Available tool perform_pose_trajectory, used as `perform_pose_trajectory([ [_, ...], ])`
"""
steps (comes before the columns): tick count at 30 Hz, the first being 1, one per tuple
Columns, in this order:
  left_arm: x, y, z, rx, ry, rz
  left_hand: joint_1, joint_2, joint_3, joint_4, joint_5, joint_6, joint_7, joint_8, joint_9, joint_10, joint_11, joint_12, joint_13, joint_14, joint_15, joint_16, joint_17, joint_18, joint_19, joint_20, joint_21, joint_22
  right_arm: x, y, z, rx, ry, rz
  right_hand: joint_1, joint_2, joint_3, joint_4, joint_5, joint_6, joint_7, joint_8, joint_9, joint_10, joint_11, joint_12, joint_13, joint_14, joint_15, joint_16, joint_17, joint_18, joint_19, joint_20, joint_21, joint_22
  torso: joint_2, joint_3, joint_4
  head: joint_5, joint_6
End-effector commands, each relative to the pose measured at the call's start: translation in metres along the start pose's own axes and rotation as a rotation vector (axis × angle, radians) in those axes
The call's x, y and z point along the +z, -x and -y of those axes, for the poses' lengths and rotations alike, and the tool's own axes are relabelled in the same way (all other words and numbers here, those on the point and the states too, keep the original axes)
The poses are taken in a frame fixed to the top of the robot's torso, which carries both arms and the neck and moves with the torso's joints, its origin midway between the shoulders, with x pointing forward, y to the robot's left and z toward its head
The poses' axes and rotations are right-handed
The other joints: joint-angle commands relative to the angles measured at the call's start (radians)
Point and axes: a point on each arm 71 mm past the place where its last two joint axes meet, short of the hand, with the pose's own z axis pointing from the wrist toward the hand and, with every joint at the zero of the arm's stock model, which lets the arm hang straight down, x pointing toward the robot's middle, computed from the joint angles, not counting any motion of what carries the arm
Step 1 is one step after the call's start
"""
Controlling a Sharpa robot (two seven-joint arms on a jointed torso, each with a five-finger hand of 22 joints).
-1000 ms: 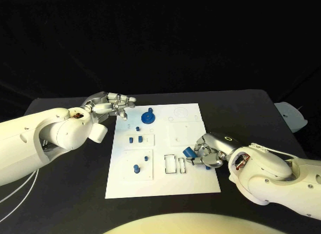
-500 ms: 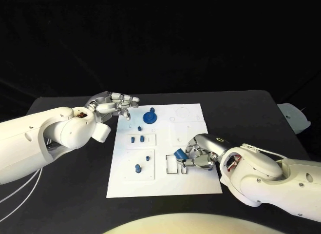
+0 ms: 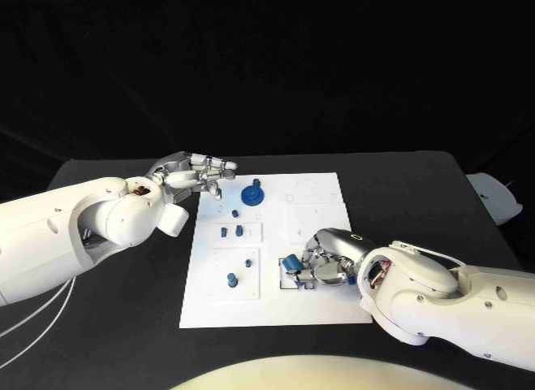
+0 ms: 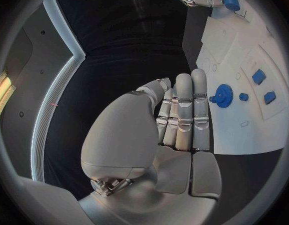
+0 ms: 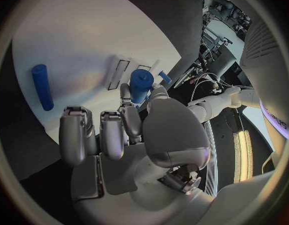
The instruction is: Assemble the parts on the task board
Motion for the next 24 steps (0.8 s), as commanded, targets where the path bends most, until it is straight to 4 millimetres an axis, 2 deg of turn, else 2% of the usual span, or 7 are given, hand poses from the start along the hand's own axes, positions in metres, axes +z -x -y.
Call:
perform_pose_trajectory([
  [1,0.0005,-0.0037,0.001,-0.004,-0.003,-0.022,-0.004,0.008,-0.003,0.0,0.002,-0.005,-0.001,0.003,-0.001,-0.007,0.002,0.003,-0.001,-0.008,0.002,-0.003,-0.002,0.014,0.004,0.005,-0.004,-0.001,0.0013,-0.0024,-0.0004,-0.001,0.002,-0.025,-0.014,0.001,-0.008,-0.001,-0.01,0.007,-0.003,-0.004,0.0,0.008,-0.001,-0.004,0.002,0.072,-0.01,0.007,0.098,-0.009,0.04,-0.009,-0.002,0.216,-0.001,0.0005,0.0004,0.001,-0.001],
  [8,0.0004,-0.0031,0.0009,-0.004,-0.002,-0.02,-0.004,0.008,-0.003,0.0,0.002,-0.005,-0.001,0.003,-0.001,-0.007,0.002,0.003,-0.001,-0.008,0.002,-0.003,-0.002,0.014,0.004,0.005,-0.004,-0.001,0.0039,-0.0029,-0.0015,0.001,0.005,-0.022,-0.032,0.001,-0.026,-0.002,-0.053,0.006,-0.003,-0.005,0.006,0.007,-0.002,-0.01,0.002,0.071,-0.01,0.005,0.095,-0.009,0.038,-0.01,-0.006,0.215,0.0,0.0008,0.0005,0.003,-0.001],
  [13,0.0004,-0.0032,0.0009,-0.004,-0.001,-0.02,-0.004,0.008,-0.003,0.0,0.002,-0.005,-0.001,0.003,-0.001,-0.007,0.002,0.003,-0.001,-0.008,0.002,-0.003,-0.002,0.014,0.004,0.005,-0.004,-0.001,0.0059,-0.0023,-0.0002,0.004,0.0,-0.013,-0.059,-0.008,-0.05,-0.001,-0.162,0.005,-0.002,-0.004,0.014,0.004,0.0,-0.018,-0.001,0.07,-0.009,0.002,0.09,-0.008,0.036,-0.009,-0.012,0.213,0.0,0.0004,0.0,0.003,-0.002],
  [17,0.0001,-0.003,0.0007,-0.004,0.002,-0.021,-0.005,0.01,-0.002,0.001,0.002,-0.005,-0.001,0.004,-0.002,-0.007,0.001,0.004,-0.002,-0.007,0.002,-0.003,-0.002,0.014,0.004,0.005,-0.004,-0.001,0.0069,-0.0008,0.0015,0.009,-0.005,0.005,-0.103,-0.056,-0.05,0.001,-0.297,0.001,0.0,-0.005,0.022,0.001,0.002,-0.028,-0.004,0.068,-0.007,-0.003,0.083,-0.006,0.033,-0.008,-0.019,0.211,0.0,0.0007,0.0004,0.003,-0.002],
  [19,-0.0001,-0.0028,0.0007,-0.004,0.003,-0.021,-0.004,0.01,-0.002,0.001,0.002,-0.005,-0.001,0.004,-0.002,-0.007,0.001,0.004,-0.002,-0.007,0.002,-0.003,-0.002,0.014,0.004,0.005,-0.004,-0.001,0.0073,-0.0002,0.0022,0.01,-0.007,0.012,-0.133,-0.082,-0.039,0.003,-0.327,-0.001,0.001,-0.005,0.025,-0.002,0.003,-0.034,-0.007,0.067,-0.007,-0.005,0.08,-0.005,0.031,-0.007,-0.023,0.21,0.0,0.0008,0.0001,0.003,-0.002],
  [20,-0.0002,-0.0027,0.0006,-0.004,0.003,-0.021,-0.004,0.01,-0.002,0.001,0.002,-0.005,-0.001,0.004,-0.002,-0.007,0.001,0.004,-0.002,-0.007,0.002,-0.003,-0.002,0.014,0.004,0.005,-0.004,-0.001,0.0074,0.0001,0.0024,0.011,-0.007,0.016,-0.157,-0.114,-0.028,0.004,-0.341,-0.005,0.002,-0.006,0.027,-0.004,0.005,-0.039,-0.009,0.067,-0.006,-0.007,0.077,-0.005,0.029,-0.006,-0.028,0.209,0.0,0.0009,0.0003,0.003,-0.002],
  [24,-0.0003,-0.0027,0.0006,-0.004,0.003,-0.022,-0.009,0.01,-0.004,0.004,0.002,-0.006,0.0,0.005,-0.002,-0.009,0.002,0.005,-0.002,-0.007,0.002,-0.003,-0.003,0.014,0.005,0.006,-0.005,-0.002,0.0076,0.0006,0.0023,0.012,-0.005,0.022,-0.192,-0.149,-0.021,0.005,-0.362,-0.009,0.004,-0.008,0.03,-0.007,0.005,-0.045,-0.012,0.066,-0.004,-0.008,0.076,-0.004,0.028,-0.005,-0.032,0.208,0.0,0.001,-0.0002,0.004,-0.002],
])
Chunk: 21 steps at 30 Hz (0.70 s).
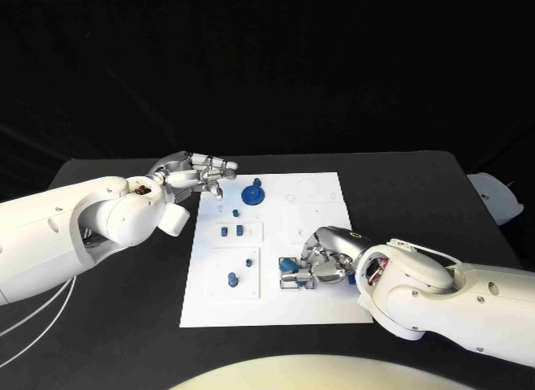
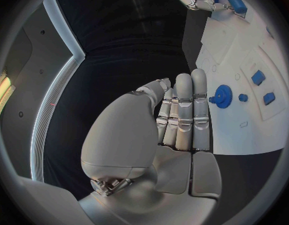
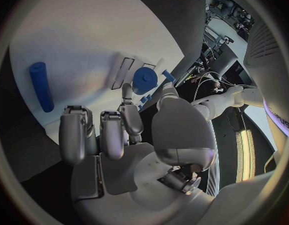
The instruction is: Assemble the parts on the task board
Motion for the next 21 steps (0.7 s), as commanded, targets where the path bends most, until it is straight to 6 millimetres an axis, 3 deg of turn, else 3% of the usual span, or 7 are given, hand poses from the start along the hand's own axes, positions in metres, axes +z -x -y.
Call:
perform_pose_trajectory([
  [1,0.0,-0.003,0.001,-0.003,-0.002,-0.021,-0.005,0.006,-0.004,0.004,0.002,-0.006,0.0,0.005,-0.001,-0.007,0.0,0.005,-0.001,-0.007,0.002,-0.003,-0.001,0.014,0.005,0.006,-0.005,-0.001,0.0,0.001,-0.001,0.003,0.011,0.019,-0.016,-0.012,0.009,-0.001,-0.01,-0.007,0.002,-0.004,0.002,-0.006,0.004,-0.008,-0.002,0.07,-0.001,-0.004,0.075,-0.004,0.024,-0.001,-0.007,0.208,0.0,0.0004,-0.0004,0.0,0.0],
  [6,0.0,-0.002,0.001,-0.003,-0.002,-0.02,-0.005,0.006,-0.004,0.004,0.002,-0.006,0.0,0.005,-0.001,-0.007,0.0,0.005,-0.001,-0.007,0.002,-0.003,-0.001,0.014,0.005,0.006,-0.005,-0.001,-0.002,0.001,-0.003,0.002,0.019,0.021,-0.02,-0.005,0.017,-0.001,-0.012,-0.006,0.002,-0.003,0.004,-0.006,0.004,-0.008,-0.002,0.07,-0.001,-0.003,0.077,-0.004,0.025,-0.001,-0.005,0.209,0.0,0.0005,-0.0008,-0.001,0.0],
  [11,0.0,-0.002,0.001,-0.003,-0.002,-0.02,-0.006,0.006,-0.004,0.005,0.002,-0.006,0.0,0.005,-0.002,-0.007,0.0,0.005,-0.002,-0.007,0.003,-0.003,-0.002,0.014,0.005,0.006,-0.006,-0.002,-0.005,0.001,-0.005,-0.004,0.029,0.018,-0.008,0.024,0.039,-0.003,0.039,0.0,-0.001,0.001,0.01,0.0,0.001,-0.002,0.006,0.072,-0.002,-0.001,0.082,-0.006,0.028,-0.001,0.003,0.211,0.0,0.001,-0.0008,-0.002,0.001],
  [21,0.0,-0.002,0.001,-0.003,-0.001,-0.019,-0.007,0.006,-0.005,0.005,0.002,-0.006,0.0,0.005,-0.002,-0.008,0.0,0.006,-0.002,-0.007,0.003,-0.002,-0.002,0.014,0.005,0.006,-0.006,-0.002,-0.012,-0.002,-0.009,-0.008,0.039,-0.016,-0.012,0.048,0.047,-0.004,0.065,0.006,-0.004,0.003,0.014,0.008,-0.001,0.007,0.016,0.074,-0.004,0.004,0.09,-0.007,0.031,-0.003,0.011,0.213,-0.001,0.0002,-0.0015,-0.002,0.001],
])
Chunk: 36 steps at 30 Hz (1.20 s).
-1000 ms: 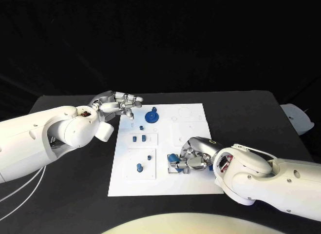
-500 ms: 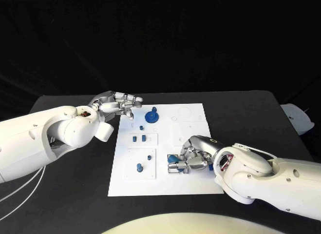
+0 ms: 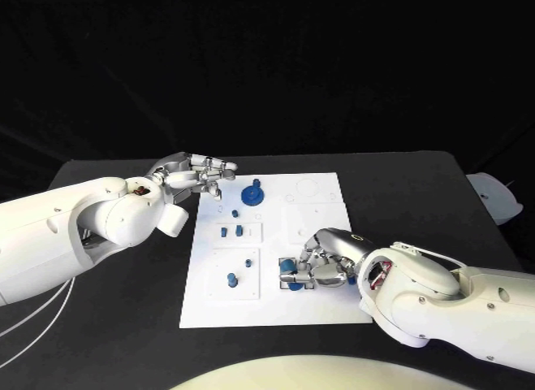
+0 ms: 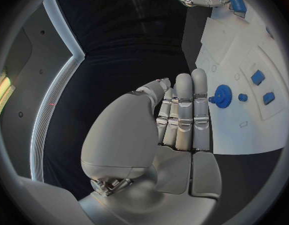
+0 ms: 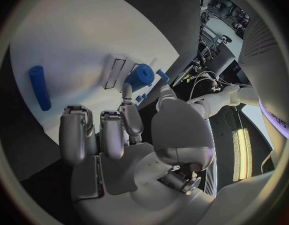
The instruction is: Assemble the parts on the task board
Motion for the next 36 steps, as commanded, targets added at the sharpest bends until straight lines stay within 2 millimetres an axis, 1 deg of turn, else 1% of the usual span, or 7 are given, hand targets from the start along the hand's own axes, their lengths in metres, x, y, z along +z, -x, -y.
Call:
perform_pose_trajectory([
  [1,0.0003,-0.0025,0.001,-0.003,-0.004,-0.021,-0.007,0.006,-0.002,0.002,0.002,-0.006,0.0,0.005,-0.001,-0.006,-0.001,0.006,-0.001,-0.007,0.003,-0.002,-0.002,0.014,0.001,0.002,-0.006,-0.001,-0.0015,-0.0027,-0.003,-0.015,0.015,-0.023,-0.002,0.013,0.007,0.0,0.005,0.006,-0.004,0.003,0.001,0.007,0.001,0.005,0.002,0.074,-0.004,0.004,0.091,-0.007,0.032,-0.003,0.005,0.214,0.0,-0.0004,-0.0002,-0.001,-0.001],
  [7,0.0003,-0.0024,0.001,-0.003,-0.004,-0.02,-0.007,0.006,-0.002,0.002,0.002,-0.006,0.0,0.005,-0.001,-0.006,-0.001,0.006,-0.001,-0.007,0.003,-0.002,-0.002,0.014,0.001,0.002,-0.006,-0.001,-0.0023,-0.0042,-0.004,-0.015,0.016,-0.037,-0.003,0.027,0.011,0.0,0.013,0.008,-0.005,0.003,0.002,0.009,0.0,0.006,0.004,0.074,-0.005,0.005,0.093,-0.008,0.032,-0.004,0.007,0.214,0.0,-0.0002,0.0017,-0.003,-0.001],
  [12,0.0001,-0.0019,0.0009,-0.003,-0.003,-0.019,-0.007,0.006,-0.002,0.002,0.002,-0.006,0.0,0.005,-0.001,-0.006,-0.001,0.006,-0.001,-0.007,0.003,-0.002,-0.002,0.014,0.001,0.002,-0.006,-0.001,-0.0029,-0.0044,-0.0025,-0.025,0.014,-0.045,0.013,0.053,0.017,-0.003,0.044,0.01,-0.006,0.001,0.005,0.011,-0.001,0.007,0.007,0.075,-0.006,0.006,0.095,-0.008,0.033,-0.005,0.009,0.215,0.0,-0.0006,0.0007,-0.002,-0.001],
  [18,0.0002,-0.0021,0.0008,-0.003,-0.003,-0.02,-0.008,0.007,-0.001,0.003,0.002,-0.006,-0.001,0.006,-0.001,-0.006,-0.002,0.006,-0.001,-0.007,0.003,-0.002,-0.002,0.014,0.002,0.003,-0.007,-0.002,-0.0035,-0.0062,-0.0024,-0.041,0.012,-0.067,0.075,0.086,0.025,-0.01,0.106,0.016,-0.009,-0.001,0.008,0.017,-0.004,0.011,0.014,0.076,-0.009,0.01,0.102,-0.009,0.036,-0.007,0.017,0.217,0.0,-0.0004,0.0006,-0.002,0.001],
  [24,0.0004,-0.0016,0.0007,-0.003,-0.003,-0.019,-0.008,0.007,-0.001,0.003,0.002,-0.006,-0.001,0.006,-0.001,-0.006,-0.002,0.006,-0.001,-0.007,0.003,-0.002,-0.002,0.014,0.002,0.003,-0.007,-0.002,-0.0028,-0.0073,-0.0022,-0.05,0.006,-0.075,0.156,0.118,0.041,-0.021,0.127,0.022,-0.014,-0.002,0.011,0.025,-0.009,0.022,0.026,0.078,-0.012,0.017,0.114,-0.012,0.041,-0.01,0.031,0.22,0.0,-0.0005,0.0008,-0.004,0.001],
  [29,0.0005,-0.0018,0.0005,-0.003,-0.001,-0.022,-0.007,0.008,-0.001,0.003,0.003,-0.006,-0.001,0.006,-0.001,-0.006,-0.002,0.007,-0.001,-0.007,0.003,-0.002,-0.002,0.014,0.002,0.003,-0.007,-0.002,-0.0005,-0.007,-0.0005,-0.05,-0.005,-0.066,0.191,0.13,0.044,-0.022,0.154,0.026,-0.015,-0.004,0.012,0.03,-0.01,0.027,0.032,0.079,-0.014,0.019,0.118,-0.013,0.043,-0.012,0.035,0.221,0.001,-0.0004,0.001,-0.005,0.001],
  [36,0.0003,-0.0012,0.0004,-0.003,0.001,-0.019,-0.007,0.009,0.0,0.003,0.003,-0.006,-0.001,0.007,-0.001,-0.006,-0.002,0.007,-0.001,-0.007,0.002,-0.002,-0.003,0.014,0.002,0.002,-0.007,-0.002,0.0025,-0.0058,0.003,-0.05,-0.021,-0.049,0.2,0.137,0.043,-0.017,0.171,0.028,-0.016,-0.005,0.013,0.032,-0.011,0.029,0.035,0.079,-0.014,0.019,0.119,-0.013,0.044,-0.013,0.038,0.222,0.001,-0.0003,0.0013,-0.005,0.001],
])
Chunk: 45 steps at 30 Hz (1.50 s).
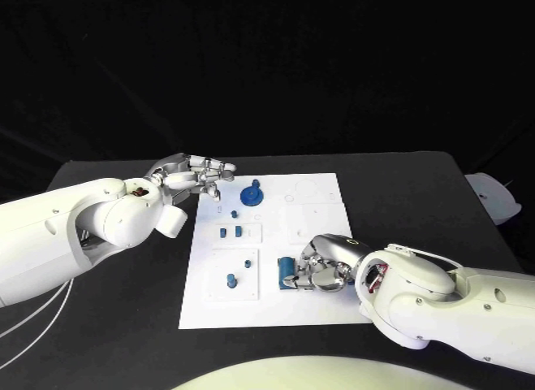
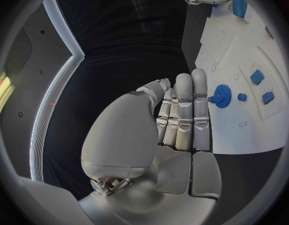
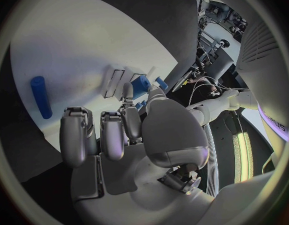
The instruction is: Assemble the parts on the task board
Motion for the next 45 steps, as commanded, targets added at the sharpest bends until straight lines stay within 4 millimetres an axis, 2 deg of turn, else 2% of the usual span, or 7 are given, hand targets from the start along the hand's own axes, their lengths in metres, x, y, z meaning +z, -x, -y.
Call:
perform_pose_trajectory([
  [1,0.0001,-0.0016,0.0007,-0.003,-0.002,-0.018,-0.003,0.005,0.0,0.003,0.003,-0.006,-0.001,0.007,-0.002,-0.006,-0.002,0.003,-0.001,-0.007,0.002,-0.002,-0.002,0.014,0.002,0.003,-0.004,-0.002,0.0017,0.0002,0.0047,-0.017,-0.023,0.008,0.014,0.008,0.002,0.003,0.009,0.007,-0.002,-0.005,0.001,0.007,0.0,0.005,0.02,0.079,-0.007,0.005,0.119,-0.013,0.045,-0.006,0.006,0.221,0.001,0.0003,0.0002,0.0,-0.001],
  [11,0.0,-0.0005,0.0004,-0.003,0.001,-0.017,-0.003,0.006,0.001,0.004,0.003,-0.006,-0.001,0.007,-0.002,-0.007,-0.002,0.004,-0.001,-0.007,0.002,-0.002,-0.002,0.014,0.002,0.003,-0.004,-0.002,0.0018,0.0001,0.0066,-0.013,-0.025,0.001,0.014,0.007,-0.002,0.008,0.017,0.008,-0.002,-0.006,0.002,0.008,0.0,0.006,0.021,0.079,-0.007,0.005,0.118,-0.013,0.045,-0.007,0.006,0.221,-0.001,0.0005,-0.001,0.0,-0.002],
  [16,0.0,0.0009,0.0001,-0.002,0.002,-0.013,-0.003,0.006,0.001,0.004,0.003,-0.006,-0.001,0.007,-0.002,-0.007,-0.002,0.004,-0.001,-0.007,0.002,-0.002,-0.002,0.014,0.002,0.003,-0.004,-0.002,0.0011,-0.0013,0.0063,-0.007,-0.016,-0.022,0.017,-0.012,-0.018,0.007,0.014,0.007,-0.001,-0.007,0.002,0.006,0.0,0.001,0.018,0.078,-0.007,0.003,0.115,-0.012,0.042,-0.007,-0.001,0.219,0.0,0.0006,-0.0003,-0.001,-0.001],
  [22,-0.0002,0.0016,0.0,-0.002,0.003,-0.012,-0.003,0.006,0.001,0.004,0.003,-0.006,-0.001,0.007,-0.002,-0.007,-0.002,0.004,-0.001,-0.007,0.002,-0.002,-0.002,0.014,0.002,0.003,-0.004,-0.002,-0.0004,-0.0015,0.0053,0.002,-0.001,-0.029,0.028,-0.031,-0.043,0.007,-0.048,0.009,0.0,-0.008,0.005,0.004,0.001,-0.005,0.016,0.077,-0.006,0.0,0.111,-0.011,0.04,-0.006,-0.006,0.218,0.0,0.0002,-0.0008,-0.001,-0.002],
  [28,-0.0006,0.0023,0.0,-0.002,0.002,-0.011,-0.003,0.006,0.001,0.004,0.003,-0.006,-0.001,0.007,-0.002,-0.007,-0.002,0.004,-0.001,-0.007,0.002,-0.002,-0.002,0.014,0.002,0.003,-0.004,-0.002,-0.0018,-0.0013,0.006,0.003,0.001,-0.031,0.034,-0.036,-0.052,0.005,-0.067,0.008,0.0,-0.009,0.006,0.004,0.002,-0.007,0.016,0.077,-0.005,0.0,0.111,-0.011,0.039,-0.006,-0.007,0.217,0.0,0.0004,0.0003,-0.002,-0.004],
  [39,-0.0008,0.0021,0.0001,-0.002,0.002,-0.012,-0.003,0.006,0.001,0.004,0.003,-0.006,-0.001,0.007,-0.002,-0.007,-0.002,0.004,-0.001,-0.007,0.002,-0.002,-0.002,0.014,0.002,0.003,-0.004,-0.002,0.0002,-0.0005,0.0088,-0.01,-0.008,-0.023,0.058,-0.019,-0.05,0.001,-0.052,0.011,-0.002,-0.007,0.009,0.006,0.0,-0.005,0.02,0.077,-0.006,0.001,0.113,-0.011,0.04,-0.006,-0.004,0.218,0.0,-0.0002,0.0004,-0.001,-0.005],
  [45,-0.0008,0.0018,0.0001,-0.002,0.001,-0.012,-0.003,0.008,0.001,0.005,0.003,-0.007,-0.001,0.007,-0.002,-0.007,-0.002,0.004,-0.002,-0.007,0.002,-0.002,-0.003,0.014,0.003,0.003,-0.005,-0.002,0.0058,-0.0004,0.0076,-0.014,-0.013,-0.003,0.077,0.004,-0.043,0.0,-0.047,0.012,-0.003,-0.007,0.01,0.007,-0.001,-0.002,0.023,0.078,-0.008,0.002,0.114,-0.011,0.041,-0.007,-0.002,0.219,0.001,0.0002,0.0009,0.0,-0.005],
])
